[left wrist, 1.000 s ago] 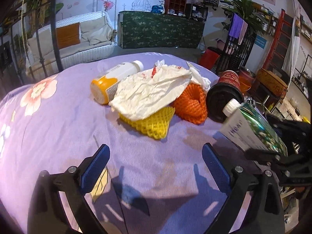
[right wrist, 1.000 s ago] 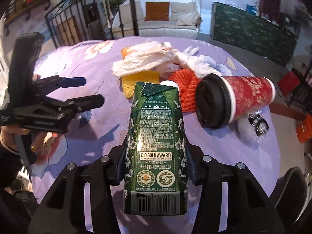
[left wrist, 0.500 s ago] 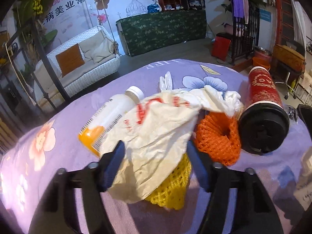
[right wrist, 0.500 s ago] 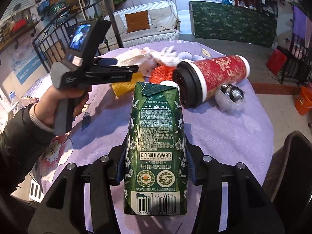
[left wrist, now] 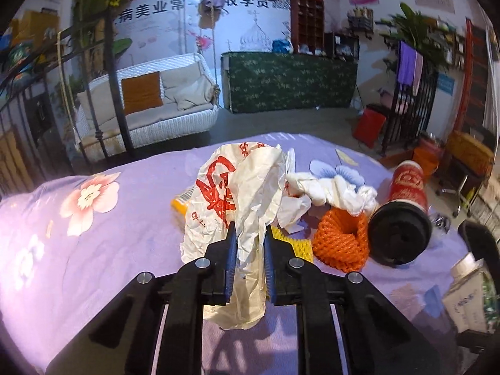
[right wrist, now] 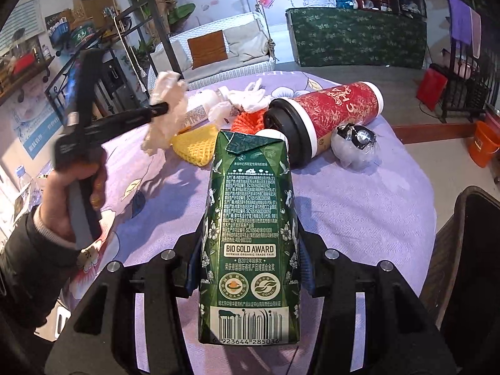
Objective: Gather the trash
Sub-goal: 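Carry the green carton into the black bin and release it while the left tool carries the plastic bag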
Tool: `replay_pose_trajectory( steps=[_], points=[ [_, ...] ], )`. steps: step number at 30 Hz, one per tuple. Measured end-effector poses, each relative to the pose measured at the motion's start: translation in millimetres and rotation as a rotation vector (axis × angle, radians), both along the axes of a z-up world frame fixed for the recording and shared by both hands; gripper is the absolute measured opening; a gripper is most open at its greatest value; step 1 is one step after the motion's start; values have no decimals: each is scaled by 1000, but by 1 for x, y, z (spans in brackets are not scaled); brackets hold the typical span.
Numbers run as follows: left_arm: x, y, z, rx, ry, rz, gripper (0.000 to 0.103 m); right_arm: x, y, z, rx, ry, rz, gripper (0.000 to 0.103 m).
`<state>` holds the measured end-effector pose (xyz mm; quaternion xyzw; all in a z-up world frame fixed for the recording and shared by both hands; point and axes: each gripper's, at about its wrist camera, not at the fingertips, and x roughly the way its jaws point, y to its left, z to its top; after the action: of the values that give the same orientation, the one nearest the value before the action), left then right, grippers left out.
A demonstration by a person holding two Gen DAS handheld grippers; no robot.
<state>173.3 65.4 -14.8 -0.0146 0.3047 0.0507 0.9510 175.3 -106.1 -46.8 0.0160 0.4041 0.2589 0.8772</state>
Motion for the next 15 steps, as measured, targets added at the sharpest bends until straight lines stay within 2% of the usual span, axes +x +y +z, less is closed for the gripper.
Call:
replay_pose_trajectory(
  steps=[7,15],
  points=[
    [-47,2,27,-73,-100,17,14,-7,-4,-3,17,4,-3,49],
    [-80,-25,41,-134,-141,-58,14,-18,-11,-4,36,7,-19,49]
  ],
)
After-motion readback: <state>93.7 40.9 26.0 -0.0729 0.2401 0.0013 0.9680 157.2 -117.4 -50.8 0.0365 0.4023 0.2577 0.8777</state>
